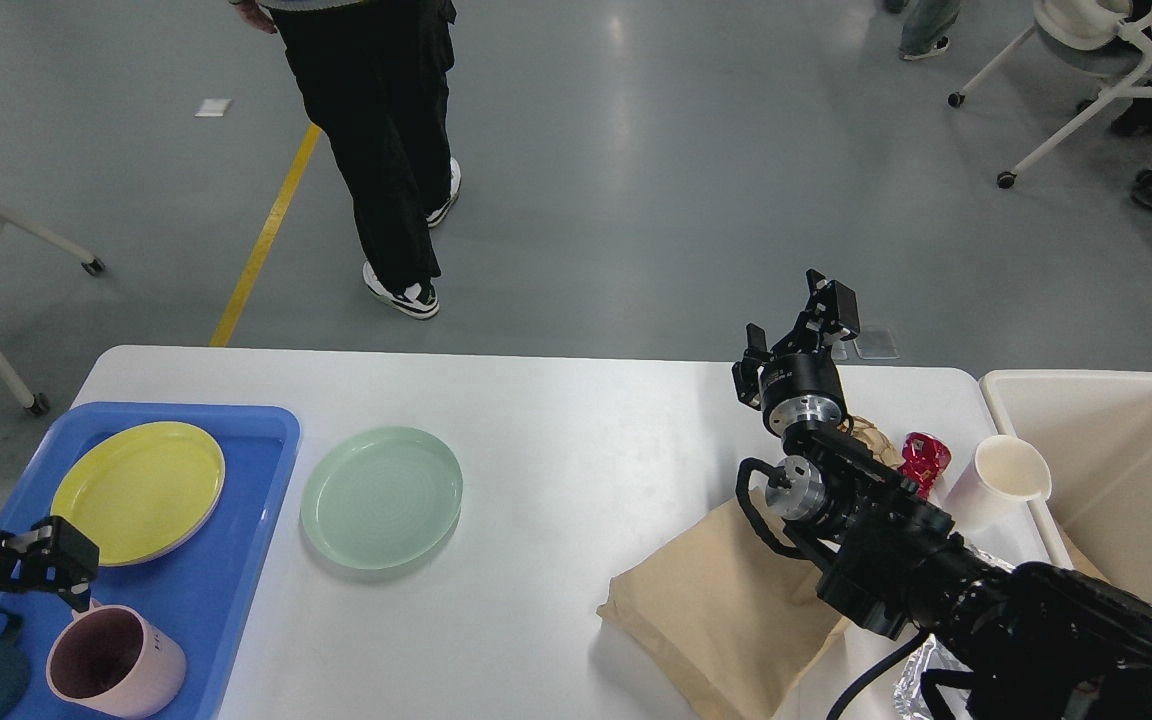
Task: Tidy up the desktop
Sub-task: 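Lift the pink mug onto the blue tray and release it, then move the left gripper to the rim of the pale green plate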
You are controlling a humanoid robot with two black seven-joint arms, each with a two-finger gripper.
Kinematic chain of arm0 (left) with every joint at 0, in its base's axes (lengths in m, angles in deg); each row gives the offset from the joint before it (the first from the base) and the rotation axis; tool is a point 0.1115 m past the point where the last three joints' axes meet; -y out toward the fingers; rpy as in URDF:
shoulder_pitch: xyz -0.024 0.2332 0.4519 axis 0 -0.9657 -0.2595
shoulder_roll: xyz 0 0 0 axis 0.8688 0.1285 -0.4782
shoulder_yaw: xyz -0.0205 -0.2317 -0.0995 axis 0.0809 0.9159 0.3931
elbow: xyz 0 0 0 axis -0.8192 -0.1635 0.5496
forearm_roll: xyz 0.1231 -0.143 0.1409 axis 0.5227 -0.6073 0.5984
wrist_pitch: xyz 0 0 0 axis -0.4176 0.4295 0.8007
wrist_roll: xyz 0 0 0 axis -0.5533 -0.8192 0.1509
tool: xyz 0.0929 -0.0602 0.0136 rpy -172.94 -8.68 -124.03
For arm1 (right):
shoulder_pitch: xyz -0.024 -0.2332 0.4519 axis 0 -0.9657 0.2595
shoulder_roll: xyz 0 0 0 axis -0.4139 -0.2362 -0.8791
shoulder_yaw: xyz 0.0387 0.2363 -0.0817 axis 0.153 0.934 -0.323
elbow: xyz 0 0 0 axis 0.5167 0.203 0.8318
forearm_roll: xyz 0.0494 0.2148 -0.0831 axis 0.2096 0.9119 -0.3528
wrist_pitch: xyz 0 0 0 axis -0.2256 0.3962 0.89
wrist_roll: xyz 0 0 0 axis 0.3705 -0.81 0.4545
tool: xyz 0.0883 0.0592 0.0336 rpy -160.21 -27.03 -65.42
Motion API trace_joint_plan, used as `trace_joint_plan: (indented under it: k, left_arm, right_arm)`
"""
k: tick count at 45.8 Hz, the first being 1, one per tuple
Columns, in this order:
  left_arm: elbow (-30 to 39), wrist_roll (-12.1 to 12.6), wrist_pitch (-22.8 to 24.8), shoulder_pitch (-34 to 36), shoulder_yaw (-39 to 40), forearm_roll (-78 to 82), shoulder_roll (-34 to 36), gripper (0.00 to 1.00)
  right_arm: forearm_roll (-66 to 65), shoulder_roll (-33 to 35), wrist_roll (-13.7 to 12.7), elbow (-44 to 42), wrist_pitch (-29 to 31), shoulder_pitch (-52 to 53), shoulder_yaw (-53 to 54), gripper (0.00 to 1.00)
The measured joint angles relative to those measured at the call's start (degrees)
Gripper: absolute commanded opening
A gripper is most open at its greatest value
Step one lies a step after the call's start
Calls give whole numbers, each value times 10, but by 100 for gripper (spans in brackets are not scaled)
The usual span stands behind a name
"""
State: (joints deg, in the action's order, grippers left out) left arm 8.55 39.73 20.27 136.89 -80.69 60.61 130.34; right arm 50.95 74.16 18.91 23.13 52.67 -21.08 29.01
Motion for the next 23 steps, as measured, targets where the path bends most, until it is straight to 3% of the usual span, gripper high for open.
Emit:
trace_joint_plan:
  k: [4, 9, 23]
  left_arm:
    - [-4, 0, 29, 20, 8, -47, 5, 89]
    - [-4, 1, 19, 6, 16, -158, -10, 89]
    - [6, 1, -218, -109, 83, -392, -115, 90]
  right_arm:
    - [0, 0, 0, 0, 0, 0, 0, 100]
    - [0, 0, 0, 0, 0, 0, 0, 100]
    - [0, 0, 0, 0, 0, 0, 0, 100]
